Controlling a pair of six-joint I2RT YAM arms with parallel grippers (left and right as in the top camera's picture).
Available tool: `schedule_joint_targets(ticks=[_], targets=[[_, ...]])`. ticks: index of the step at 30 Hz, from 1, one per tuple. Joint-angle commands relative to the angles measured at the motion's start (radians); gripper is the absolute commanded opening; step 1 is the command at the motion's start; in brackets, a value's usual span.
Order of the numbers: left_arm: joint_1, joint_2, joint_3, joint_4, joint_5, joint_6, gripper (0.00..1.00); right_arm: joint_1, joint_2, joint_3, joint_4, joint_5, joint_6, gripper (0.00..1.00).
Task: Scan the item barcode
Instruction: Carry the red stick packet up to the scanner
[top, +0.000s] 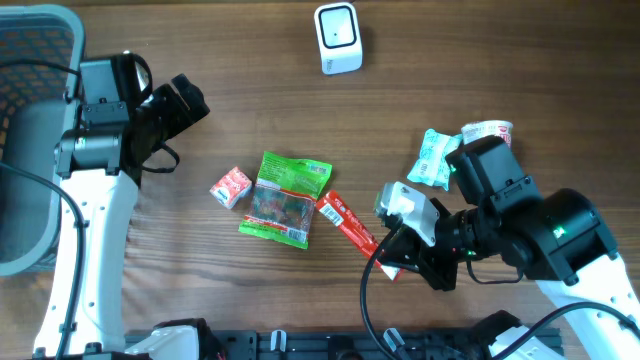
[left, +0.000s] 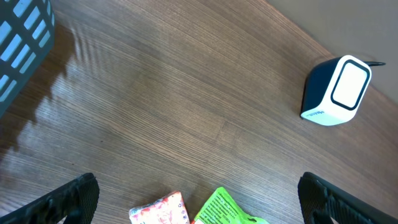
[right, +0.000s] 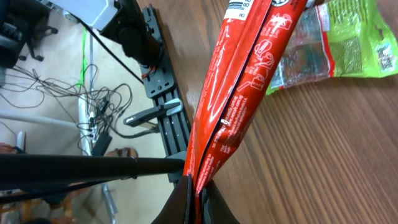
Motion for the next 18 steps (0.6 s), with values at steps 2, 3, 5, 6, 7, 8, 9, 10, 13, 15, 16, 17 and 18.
schedule_joint_targets(ticks=[2, 3, 5, 6, 7, 8, 9, 10, 13, 15, 16, 17, 18], targets=[[0.004, -0.001, 0.006, 0.002, -0.009, 0.004, 1.0, -0.003, 0.01, -0.003, 0.084, 0.169, 0.099, 0.04], [0.004, -0.001, 0.006, 0.002, -0.009, 0.004, 1.0, -0.003, 0.023, -0.003, 0.104, 0.245, 0.177, 0.04], [0.004, -0.001, 0.006, 0.002, -0.009, 0.004, 1.0, -0.003, 0.103, -0.003, 0.192, 0.402, 0.367, 0.04], [0.004, -0.001, 0.006, 0.002, -0.009, 0.004, 1.0, -0.003, 0.14, -0.003, 0.231, 0.404, 0.398, 0.04], [0.004, -0.001, 0.006, 0.002, -0.009, 0.004, 1.0, -0.003, 0.178, -0.003, 0.27, 0.406, 0.416, 0.04], [0.004, -0.001, 0.006, 0.002, -0.009, 0.004, 1.0, -0.003, 0.261, -0.003, 0.343, 0.473, 0.483, 0.04], [0.004, -0.001, 0.006, 0.002, -0.009, 0.004, 1.0, -0.003, 0.303, -0.002, 0.37, 0.525, 0.513, 0.05], [0.004, -0.001, 0.006, 0.002, -0.009, 0.004, 1.0, -0.003, 0.351, 0.011, 0.385, 0.555, 0.528, 0.04], [0.004, -0.001, 0.006, 0.002, -0.009, 0.004, 1.0, -0.005, 0.472, 0.183, 0.318, 0.563, 0.531, 0.04], [0.004, -0.001, 0.006, 0.002, -0.009, 0.004, 1.0, -0.009, 0.552, 0.408, 0.179, 0.639, 0.531, 0.04], [0.004, -0.001, 0.006, 0.002, -0.009, 0.004, 1.0, -0.016, 0.603, 0.56, 0.088, 0.665, 0.527, 0.04], [0.004, -0.001, 0.006, 0.002, -0.009, 0.004, 1.0, -0.026, 0.648, 0.687, 0.015, 0.666, 0.525, 0.04], [0.004, -0.001, 0.006, 0.002, -0.009, 0.004, 1.0, -0.035, 0.687, 0.785, -0.042, 0.676, 0.52, 0.04]])
